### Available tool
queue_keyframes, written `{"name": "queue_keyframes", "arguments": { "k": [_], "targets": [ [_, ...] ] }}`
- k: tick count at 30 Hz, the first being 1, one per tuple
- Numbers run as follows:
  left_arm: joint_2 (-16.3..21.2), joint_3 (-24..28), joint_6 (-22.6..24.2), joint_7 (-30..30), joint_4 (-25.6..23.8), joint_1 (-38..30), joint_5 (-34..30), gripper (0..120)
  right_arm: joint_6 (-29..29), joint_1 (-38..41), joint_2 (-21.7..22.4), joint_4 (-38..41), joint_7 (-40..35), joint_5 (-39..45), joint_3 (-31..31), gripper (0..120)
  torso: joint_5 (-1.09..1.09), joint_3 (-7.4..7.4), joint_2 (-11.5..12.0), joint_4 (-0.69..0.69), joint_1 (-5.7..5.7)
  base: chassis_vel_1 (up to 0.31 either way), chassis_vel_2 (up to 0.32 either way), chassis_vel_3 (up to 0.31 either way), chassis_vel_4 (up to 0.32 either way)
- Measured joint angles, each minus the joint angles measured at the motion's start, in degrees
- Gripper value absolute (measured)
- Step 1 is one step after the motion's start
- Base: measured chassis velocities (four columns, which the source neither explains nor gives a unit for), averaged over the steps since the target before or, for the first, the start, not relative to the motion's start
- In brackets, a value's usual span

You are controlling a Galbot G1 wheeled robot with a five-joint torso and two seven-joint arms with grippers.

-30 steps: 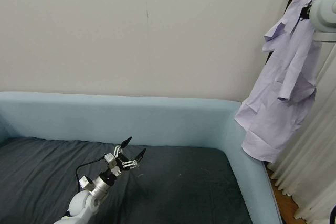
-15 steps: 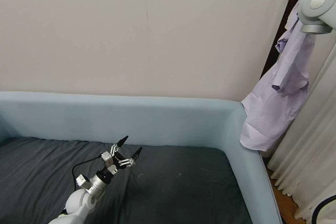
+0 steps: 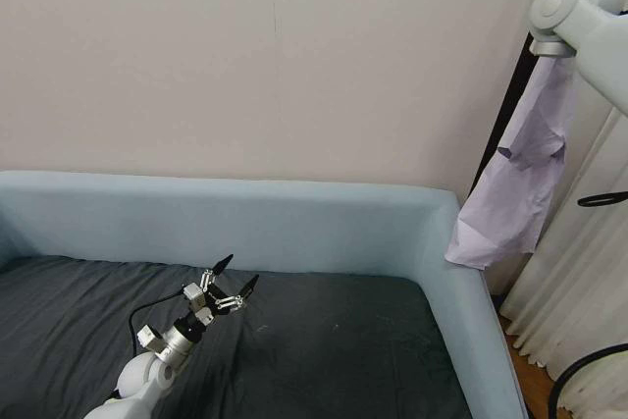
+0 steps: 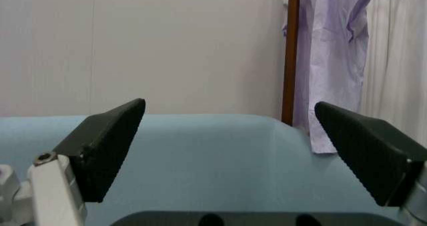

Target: Pick up the clothes from the sofa and hang them on the clothes hanger.

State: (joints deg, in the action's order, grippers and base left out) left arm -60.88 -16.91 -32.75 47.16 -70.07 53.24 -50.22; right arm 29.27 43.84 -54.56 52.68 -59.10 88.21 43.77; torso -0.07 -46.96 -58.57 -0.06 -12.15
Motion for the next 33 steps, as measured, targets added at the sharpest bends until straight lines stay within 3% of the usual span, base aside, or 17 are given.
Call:
{"name": "queue_keyframes", "arguments": {
  "k": [14,33],
  "targets": [
    [0.7,2.0,-0.5,1.4,2.7,-2.4,-2.1,100,-1.9,-1.4,-5.2,-10.1,1.1,-4.5,-3.2,7,0.01,0.01,0.0,-0.02,0.0,0.0,0.0,0.0,0.0],
    [0.4,2.9,-0.9,3.0,3.9,-2.5,-2.9,100,-2.3,-4.8,-5.7,-11.2,1.7,-6.5,-5.8,7,0.01,0.0,0.0,-0.01,0.0,0.0,0.0,0.0,0.0]
  ]
}}
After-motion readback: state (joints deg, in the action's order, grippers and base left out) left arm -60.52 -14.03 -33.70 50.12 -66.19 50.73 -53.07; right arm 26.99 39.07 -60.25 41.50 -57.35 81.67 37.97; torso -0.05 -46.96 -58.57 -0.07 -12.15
